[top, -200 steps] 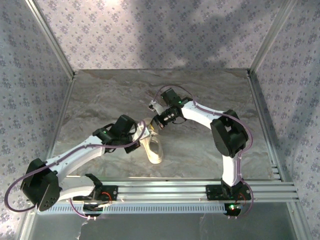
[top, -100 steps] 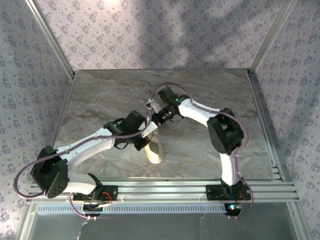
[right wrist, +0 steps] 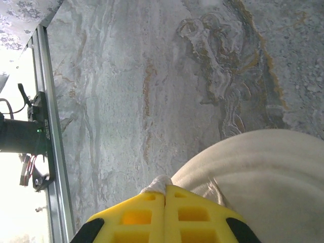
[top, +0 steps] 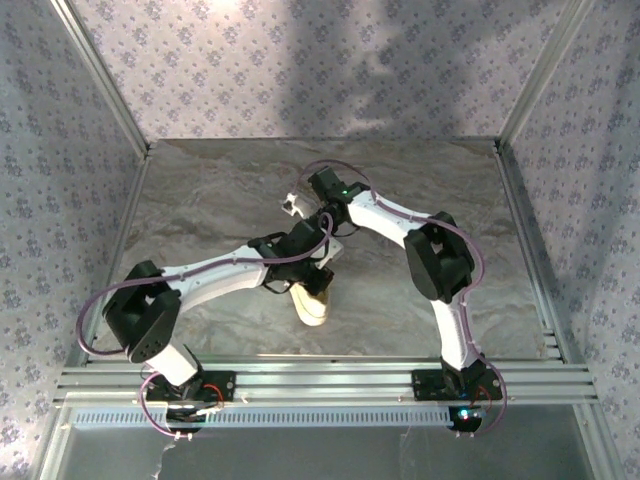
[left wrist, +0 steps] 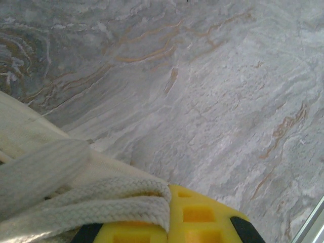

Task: Tie the shoes

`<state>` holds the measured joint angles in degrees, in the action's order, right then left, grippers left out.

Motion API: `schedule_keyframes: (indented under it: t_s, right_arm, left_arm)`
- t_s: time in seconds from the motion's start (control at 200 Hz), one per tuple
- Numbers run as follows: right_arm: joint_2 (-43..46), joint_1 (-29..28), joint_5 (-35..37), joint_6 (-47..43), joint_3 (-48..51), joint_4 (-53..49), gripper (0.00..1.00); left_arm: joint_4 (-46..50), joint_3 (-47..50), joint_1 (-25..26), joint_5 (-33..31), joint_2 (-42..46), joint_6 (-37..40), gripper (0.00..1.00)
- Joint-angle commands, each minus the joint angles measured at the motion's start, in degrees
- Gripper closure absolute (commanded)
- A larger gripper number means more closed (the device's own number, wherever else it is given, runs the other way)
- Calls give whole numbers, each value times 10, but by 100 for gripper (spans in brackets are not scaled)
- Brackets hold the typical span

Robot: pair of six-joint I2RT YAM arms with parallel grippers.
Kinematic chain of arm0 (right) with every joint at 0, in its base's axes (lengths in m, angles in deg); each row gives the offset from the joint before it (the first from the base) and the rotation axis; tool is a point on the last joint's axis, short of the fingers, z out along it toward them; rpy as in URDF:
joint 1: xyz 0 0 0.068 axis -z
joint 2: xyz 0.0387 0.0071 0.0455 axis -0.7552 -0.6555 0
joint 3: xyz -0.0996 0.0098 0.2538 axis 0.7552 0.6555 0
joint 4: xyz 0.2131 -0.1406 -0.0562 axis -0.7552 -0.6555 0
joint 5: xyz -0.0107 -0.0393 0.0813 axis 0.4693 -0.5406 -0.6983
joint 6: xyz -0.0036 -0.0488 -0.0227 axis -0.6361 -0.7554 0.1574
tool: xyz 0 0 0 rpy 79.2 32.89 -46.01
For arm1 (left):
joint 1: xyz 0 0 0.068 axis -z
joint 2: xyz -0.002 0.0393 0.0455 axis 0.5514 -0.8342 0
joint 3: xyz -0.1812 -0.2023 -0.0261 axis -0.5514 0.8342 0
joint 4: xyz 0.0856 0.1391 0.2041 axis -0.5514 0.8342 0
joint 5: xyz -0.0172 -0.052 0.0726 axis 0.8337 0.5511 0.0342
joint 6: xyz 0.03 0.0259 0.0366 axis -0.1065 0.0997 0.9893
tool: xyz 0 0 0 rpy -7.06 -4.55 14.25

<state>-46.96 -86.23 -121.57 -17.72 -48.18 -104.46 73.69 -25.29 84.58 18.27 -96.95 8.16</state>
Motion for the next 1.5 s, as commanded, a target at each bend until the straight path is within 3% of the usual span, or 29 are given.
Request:
schedule_keyframes:
  t_s: [0.0,0.285,0.335,0.385,0.46,0.51,0.645,0.929,1.124,1.224,1.359,1.494]
  right_arm:
    - [-18,-9,-24,-17,-32,-20,100]
    - [-23,-27,1,-6,-48,-14,100]
    - [-22,-27,16,3,-48,-13,100]
    - [-20,-26,31,10,-49,-12,94]
    - [-11,-22,52,19,-48,-14,77]
    - [-3,-19,65,21,-50,-20,67]
    - [23,-7,83,20,-64,-53,55]
    - [114,47,105,23,-23,-97,45]
    - [221,59,103,-34,115,-100,40]
    - [255,42,105,-65,171,-103,38]
    - [252,16,142,-77,191,-114,36]
    - [222,20,103,-28,180,-100,37]
  left_arm:
    - [-16,-5,7,10,-21,-33,100]
    - [11,-1,9,-17,-8,-17,100]
    - [17,1,9,-32,1,-13,90]
    - [16,8,10,-45,15,-5,72]
    - [6,26,9,-62,40,10,59]
    - [2,32,8,-64,57,21,54]
    - [-2,44,7,-58,104,49,48]
    - [13,64,-37,-10,210,123,43]
    - [1,131,-132,4,299,195,41]
    - [-14,170,-194,74,324,276,41]
    - [-15,180,-230,80,336,348,41]
    - [-4,173,-245,73,324,380,42]
